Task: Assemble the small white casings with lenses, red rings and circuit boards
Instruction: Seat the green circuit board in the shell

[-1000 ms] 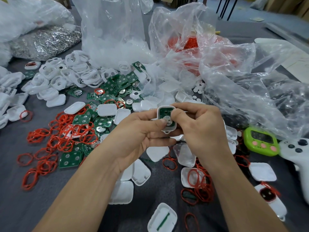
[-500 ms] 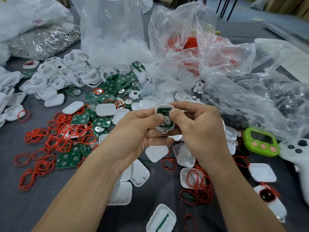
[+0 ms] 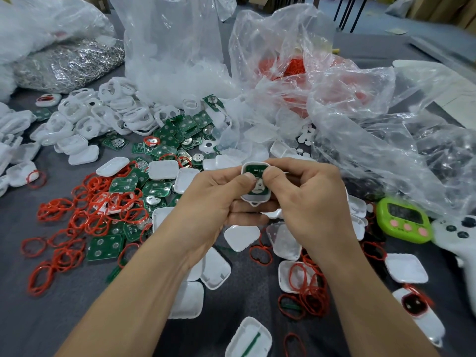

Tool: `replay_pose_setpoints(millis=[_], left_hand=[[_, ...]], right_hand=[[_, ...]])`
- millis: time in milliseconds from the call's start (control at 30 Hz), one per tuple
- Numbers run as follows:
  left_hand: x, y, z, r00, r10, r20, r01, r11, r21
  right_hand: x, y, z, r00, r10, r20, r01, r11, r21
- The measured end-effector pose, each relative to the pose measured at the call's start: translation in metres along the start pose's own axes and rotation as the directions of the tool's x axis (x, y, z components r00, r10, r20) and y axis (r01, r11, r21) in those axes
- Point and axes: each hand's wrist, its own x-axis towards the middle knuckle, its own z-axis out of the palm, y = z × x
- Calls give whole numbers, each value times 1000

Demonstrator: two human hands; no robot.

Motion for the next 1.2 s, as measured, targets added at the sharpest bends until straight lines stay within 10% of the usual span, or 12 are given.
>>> replay_pose_setpoints(millis=[467,1200], left_hand=[[2,1,-5,998,-48,30,50,997,-66],[8,-1,-11,994,-106,18,107,967,-229]], right_hand=[[-2,-5,2,997,57,-54,-55,998,42],[-11,-10,-2,915,-402,14,355,792,-497]])
